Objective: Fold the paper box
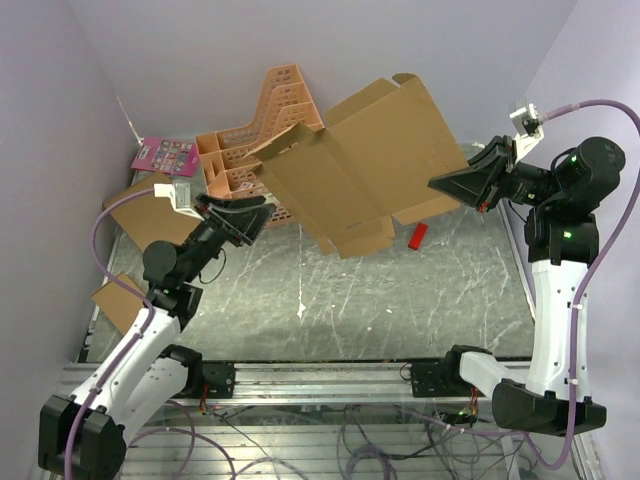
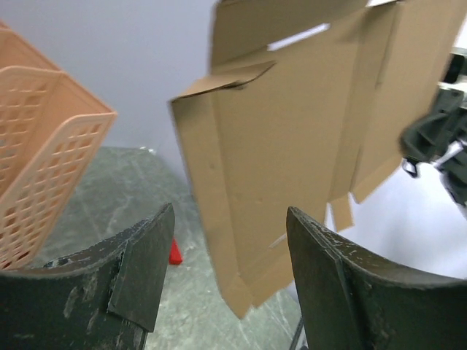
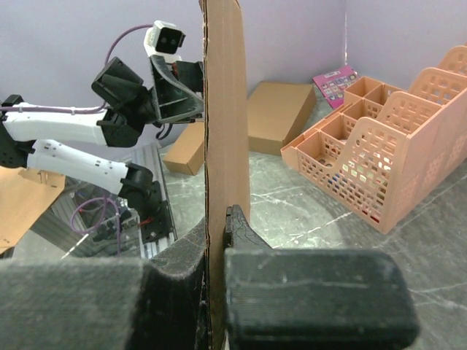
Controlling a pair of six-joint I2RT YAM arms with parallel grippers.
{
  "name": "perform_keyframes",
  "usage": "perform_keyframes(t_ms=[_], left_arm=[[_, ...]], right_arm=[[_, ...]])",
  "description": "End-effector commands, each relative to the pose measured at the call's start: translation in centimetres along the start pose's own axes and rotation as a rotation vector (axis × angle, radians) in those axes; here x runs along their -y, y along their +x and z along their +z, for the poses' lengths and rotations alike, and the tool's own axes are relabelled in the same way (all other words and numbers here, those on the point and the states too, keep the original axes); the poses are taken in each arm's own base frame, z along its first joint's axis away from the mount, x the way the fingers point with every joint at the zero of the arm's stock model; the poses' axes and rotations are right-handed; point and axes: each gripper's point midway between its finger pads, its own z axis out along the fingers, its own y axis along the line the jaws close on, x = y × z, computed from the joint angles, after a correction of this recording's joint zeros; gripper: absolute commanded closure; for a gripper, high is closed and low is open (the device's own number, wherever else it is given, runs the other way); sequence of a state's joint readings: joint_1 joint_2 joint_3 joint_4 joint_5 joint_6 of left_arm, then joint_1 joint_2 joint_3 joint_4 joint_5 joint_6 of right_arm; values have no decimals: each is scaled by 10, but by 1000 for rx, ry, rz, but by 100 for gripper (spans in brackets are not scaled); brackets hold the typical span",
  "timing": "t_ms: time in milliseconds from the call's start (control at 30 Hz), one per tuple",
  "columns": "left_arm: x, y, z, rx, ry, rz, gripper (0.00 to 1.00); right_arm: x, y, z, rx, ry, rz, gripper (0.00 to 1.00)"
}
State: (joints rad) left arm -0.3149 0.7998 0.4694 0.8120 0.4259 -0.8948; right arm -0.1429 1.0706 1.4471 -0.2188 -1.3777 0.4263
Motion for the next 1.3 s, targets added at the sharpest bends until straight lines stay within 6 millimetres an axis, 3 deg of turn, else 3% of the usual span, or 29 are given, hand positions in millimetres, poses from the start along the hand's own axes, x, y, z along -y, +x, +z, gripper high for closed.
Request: perform_keyframes(t_ms=[0,167,367,567,767,867,967,1100,1267], left_arm=[[-37,7,2,-34,-213,24,27],[-40,13,4,-38,-200,11,27],[-17,16,21,-48,-31,-31,31],[-9,17,29,-47,4,-23,33],[-7,23,34,-71,2,-25,54],[-9,28,34,-89,-17,-22,79],[-11,33,34,-112,-45,-18,92],[-18,39,33,-149,-125,-9,93],[-31,57,29,-227,-249,-46,93]], right_arm=[[-9,-7,-1,7,-9,-35,100],[-7,-4,-1,8,-10,-29,100],[-6,-2,-2,6,-6,-23,100],[-2,1,-1,5,1,-12,100],[7,5,-1,-1,28,-11,100],[13,9,-2,-7,53,-12,100],[20,15,-3,-17,89,-27,100],[30,30,-7,-57,143,-69,100],[33,66,-7,-124,126,-46,100]])
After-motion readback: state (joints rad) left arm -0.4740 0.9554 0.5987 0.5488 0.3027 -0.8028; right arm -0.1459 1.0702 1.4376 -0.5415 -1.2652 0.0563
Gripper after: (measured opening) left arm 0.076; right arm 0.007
